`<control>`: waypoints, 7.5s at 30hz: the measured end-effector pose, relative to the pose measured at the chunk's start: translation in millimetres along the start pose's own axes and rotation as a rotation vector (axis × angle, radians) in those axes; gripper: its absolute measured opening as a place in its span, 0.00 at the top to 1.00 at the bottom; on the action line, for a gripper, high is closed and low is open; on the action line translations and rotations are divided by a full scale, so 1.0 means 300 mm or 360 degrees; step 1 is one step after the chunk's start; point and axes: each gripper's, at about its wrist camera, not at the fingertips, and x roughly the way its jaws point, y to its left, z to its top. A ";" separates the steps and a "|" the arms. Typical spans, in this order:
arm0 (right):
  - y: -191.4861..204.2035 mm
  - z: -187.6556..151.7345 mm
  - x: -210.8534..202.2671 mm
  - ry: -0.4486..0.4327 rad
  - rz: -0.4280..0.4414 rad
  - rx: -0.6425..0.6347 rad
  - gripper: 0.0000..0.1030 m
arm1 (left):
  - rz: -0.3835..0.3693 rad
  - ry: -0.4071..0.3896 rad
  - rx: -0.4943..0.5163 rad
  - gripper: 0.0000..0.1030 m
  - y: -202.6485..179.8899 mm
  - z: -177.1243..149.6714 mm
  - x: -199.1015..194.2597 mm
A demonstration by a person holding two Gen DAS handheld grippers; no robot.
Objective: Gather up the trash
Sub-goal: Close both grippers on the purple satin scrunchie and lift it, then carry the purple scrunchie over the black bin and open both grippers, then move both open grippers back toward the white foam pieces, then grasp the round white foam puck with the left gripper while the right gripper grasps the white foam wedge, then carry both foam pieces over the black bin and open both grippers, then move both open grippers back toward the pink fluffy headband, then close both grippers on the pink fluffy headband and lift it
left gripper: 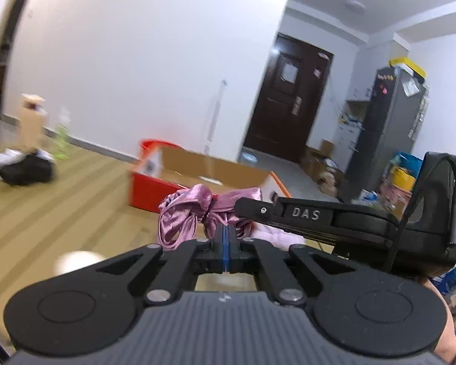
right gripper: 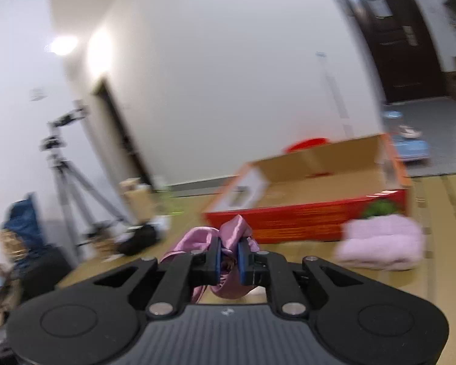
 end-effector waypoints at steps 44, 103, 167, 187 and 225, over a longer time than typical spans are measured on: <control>0.686 -0.907 0.265 0.1300 0.0298 -0.0863 0.40 | 0.1163 0.0835 -0.0466 0.24 0.657 -0.618 -0.473; 0.052 0.055 0.317 0.0348 -0.0262 -0.0339 0.75 | 0.0703 0.0236 0.0081 0.47 0.203 0.040 0.049; 0.746 -0.942 0.361 0.1430 0.0325 -0.0838 0.44 | 0.1022 0.0826 -0.0590 0.16 0.775 -0.492 -0.549; -0.171 0.121 -0.325 -0.0038 -0.0333 -0.0152 0.25 | 0.0130 0.0111 0.0092 0.09 -0.133 0.089 0.246; 0.018 0.141 0.048 0.0330 0.0112 0.0073 0.82 | 0.0076 0.0227 0.0132 0.91 0.047 0.156 0.082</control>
